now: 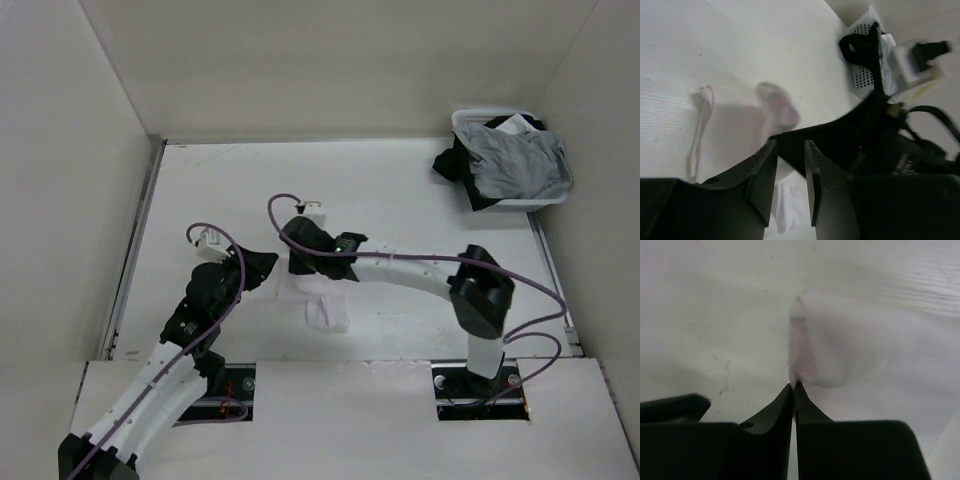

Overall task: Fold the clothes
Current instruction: Fold the tank top

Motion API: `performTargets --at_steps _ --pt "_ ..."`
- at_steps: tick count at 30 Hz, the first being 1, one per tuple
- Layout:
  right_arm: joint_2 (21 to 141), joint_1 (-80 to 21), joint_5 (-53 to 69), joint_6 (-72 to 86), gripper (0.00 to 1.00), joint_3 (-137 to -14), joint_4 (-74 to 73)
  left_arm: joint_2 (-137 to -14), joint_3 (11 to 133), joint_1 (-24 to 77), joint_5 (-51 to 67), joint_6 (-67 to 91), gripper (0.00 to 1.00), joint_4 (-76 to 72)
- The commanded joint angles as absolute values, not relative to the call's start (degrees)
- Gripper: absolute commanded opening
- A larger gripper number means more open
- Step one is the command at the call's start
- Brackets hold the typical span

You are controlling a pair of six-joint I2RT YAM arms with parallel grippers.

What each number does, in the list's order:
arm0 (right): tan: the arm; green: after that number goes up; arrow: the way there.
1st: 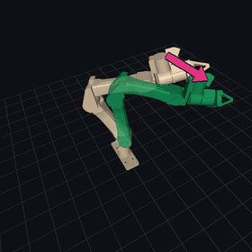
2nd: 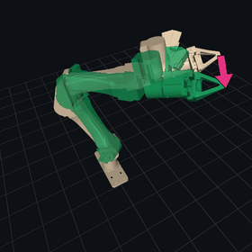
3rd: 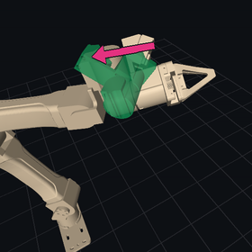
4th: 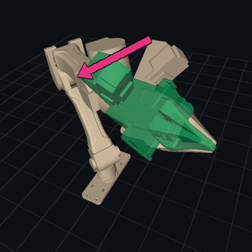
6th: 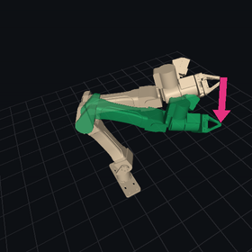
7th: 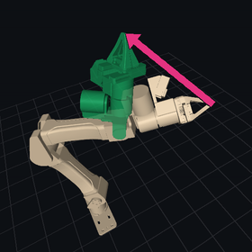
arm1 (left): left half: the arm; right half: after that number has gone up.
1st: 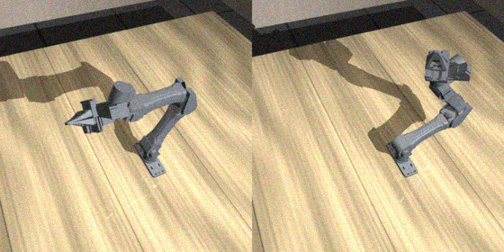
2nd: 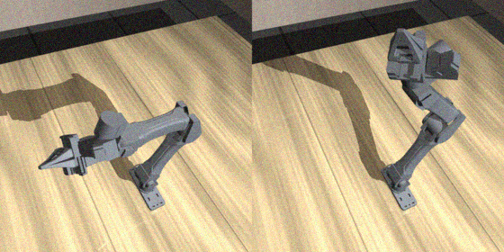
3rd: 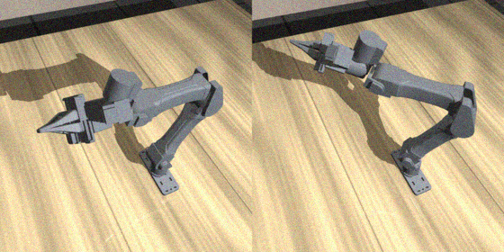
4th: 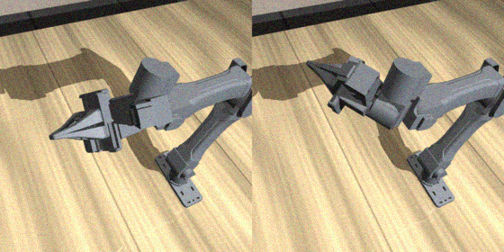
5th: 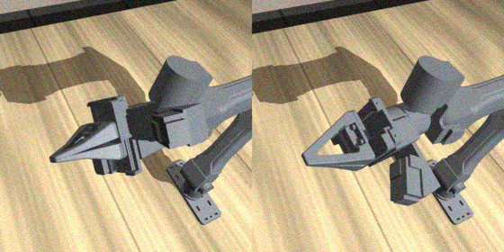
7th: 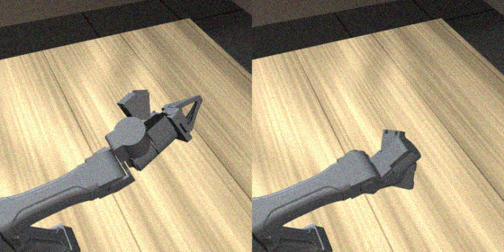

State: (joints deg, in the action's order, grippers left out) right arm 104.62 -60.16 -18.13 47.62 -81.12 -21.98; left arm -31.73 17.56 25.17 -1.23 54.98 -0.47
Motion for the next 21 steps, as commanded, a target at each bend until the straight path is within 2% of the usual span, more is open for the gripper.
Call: performTargets --at_steps 1,4,5,9,11,14,15,16,19,21 --pt "111.9 -62.3 -18.8 48.3 0.16 -89.1 -25.0 -27.2 17.6 21.8 1.0 53.2 0.27 3.8" --pt "112.7 -63.8 -18.7 49.3 0.43 -90.8 -23.4 -24.4 18.2 18.2 1.3 51.9 0.31 7.2" --pt "111.1 -63.9 -19.2 49.3 0.49 -89.7 -22.2 -24.2 18.4 17.2 1.6 51.5 0.31 7.8" --pt "100.5 -64.0 -20.1 48.8 0.50 -80.8 -15.9 -26.9 18.7 15.4 3.3 50.7 0.33 6.5" --pt "94.6 -64.0 -20.3 48.1 0.44 -74.7 -12.5 -29.9 18.9 16.3 3.7 50.7 0.34 4.4" --pt "86.8 -62.2 -21.4 46.9 0.21 -64.5 -7.6 -33.7 18.8 18.5 2.9 50.6 0.36 1.3" --pt "83.3 -61.0 -22.2 46.3 0.10 -59.7 -5.1 -34.8 18.7 19.2 2.3 50.3 0.36 0.7" --pt "80.3 -59.8 -22.2 45.8 0.04 -55.8 -3.3 -35.1 18.7 19.4 1.8 49.8 0.37 0.7" --pt "72.0 -56.7 -23.4 43.2 0.01 -45.4 2.8 -33.1 18.5 19.5 0.1 48.0 0.41 1.4" --pt "65.9 -53.1 -24.3 41.8 0.06 -38.4 6.0 -30.7 19.0 18.9 -2.2 46.2 0.45 3.5"
